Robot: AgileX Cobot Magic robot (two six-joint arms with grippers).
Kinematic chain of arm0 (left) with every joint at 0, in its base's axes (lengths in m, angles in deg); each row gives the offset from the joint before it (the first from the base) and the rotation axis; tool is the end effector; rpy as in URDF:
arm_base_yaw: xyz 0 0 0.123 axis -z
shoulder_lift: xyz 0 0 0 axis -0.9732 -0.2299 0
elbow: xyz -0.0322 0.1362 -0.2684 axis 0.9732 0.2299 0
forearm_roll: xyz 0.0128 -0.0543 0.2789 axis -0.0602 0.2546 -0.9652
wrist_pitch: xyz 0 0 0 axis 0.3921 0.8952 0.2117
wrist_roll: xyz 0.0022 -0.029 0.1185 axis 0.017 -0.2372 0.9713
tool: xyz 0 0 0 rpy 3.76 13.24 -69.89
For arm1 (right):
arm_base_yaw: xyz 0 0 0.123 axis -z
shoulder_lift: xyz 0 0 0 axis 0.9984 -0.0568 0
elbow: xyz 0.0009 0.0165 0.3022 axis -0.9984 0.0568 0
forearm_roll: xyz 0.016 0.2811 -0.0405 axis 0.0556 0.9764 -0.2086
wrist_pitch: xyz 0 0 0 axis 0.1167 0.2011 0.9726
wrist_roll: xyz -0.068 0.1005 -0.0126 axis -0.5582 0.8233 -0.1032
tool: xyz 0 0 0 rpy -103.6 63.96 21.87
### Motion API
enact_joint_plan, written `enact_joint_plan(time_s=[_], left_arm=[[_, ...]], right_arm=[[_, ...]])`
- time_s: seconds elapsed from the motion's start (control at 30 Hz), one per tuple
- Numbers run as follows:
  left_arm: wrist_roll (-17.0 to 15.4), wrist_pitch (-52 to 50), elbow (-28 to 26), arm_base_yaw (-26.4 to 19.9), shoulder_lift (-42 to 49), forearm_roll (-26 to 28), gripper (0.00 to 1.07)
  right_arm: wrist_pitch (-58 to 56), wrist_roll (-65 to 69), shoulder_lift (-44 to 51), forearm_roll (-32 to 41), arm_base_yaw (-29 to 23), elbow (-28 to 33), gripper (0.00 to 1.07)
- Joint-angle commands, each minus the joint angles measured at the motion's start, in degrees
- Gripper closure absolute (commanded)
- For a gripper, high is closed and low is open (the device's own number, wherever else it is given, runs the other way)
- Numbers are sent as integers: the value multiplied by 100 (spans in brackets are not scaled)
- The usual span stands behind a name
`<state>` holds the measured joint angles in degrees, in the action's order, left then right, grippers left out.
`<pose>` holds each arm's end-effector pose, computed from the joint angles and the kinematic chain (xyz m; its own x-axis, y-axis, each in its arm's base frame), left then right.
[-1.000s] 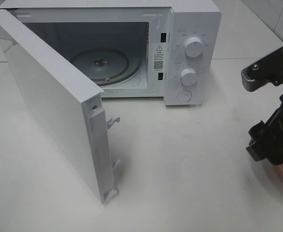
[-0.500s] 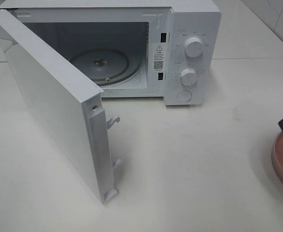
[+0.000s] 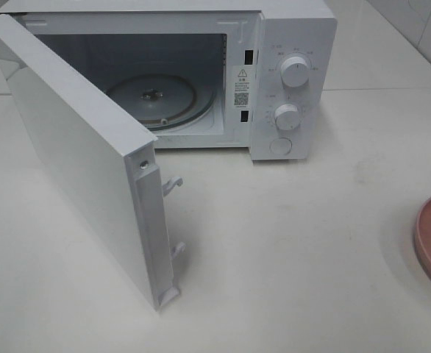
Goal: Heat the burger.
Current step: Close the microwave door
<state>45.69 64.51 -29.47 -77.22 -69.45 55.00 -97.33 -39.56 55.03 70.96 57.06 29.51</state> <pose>0.0302 -0.0016 0.2823 -0.4532 -0.0411 -0.8905 -0.0124 0.9991 -0.0399 0.1132 0.0371 0.3086 -0.6597 -0.2512 -0.7084 -0.2965 0.9530 -0.0618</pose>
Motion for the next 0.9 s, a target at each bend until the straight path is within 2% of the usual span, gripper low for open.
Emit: enact_joint_plan(time_s=[0.03,0.17,0.43,0.77,0.9], left_arm=[[0,-29,-6,-23,86,0,9],[0,-29,-6,-23,86,0,9],[0,-29,-6,-23,86,0,9],[0,-29,-6,-23,86,0,9],[-6,-29,-6,-23,74,0,9]], right_arm=[[-86,-401,493,321,579,286,31],[-74,-670,1037,625,1049,493,31],[-69,-762,2097,665,1662,865,31],[292,-865,3300,796,2091,1066,31],[292,-894,3289,819,2131,1066,31]])
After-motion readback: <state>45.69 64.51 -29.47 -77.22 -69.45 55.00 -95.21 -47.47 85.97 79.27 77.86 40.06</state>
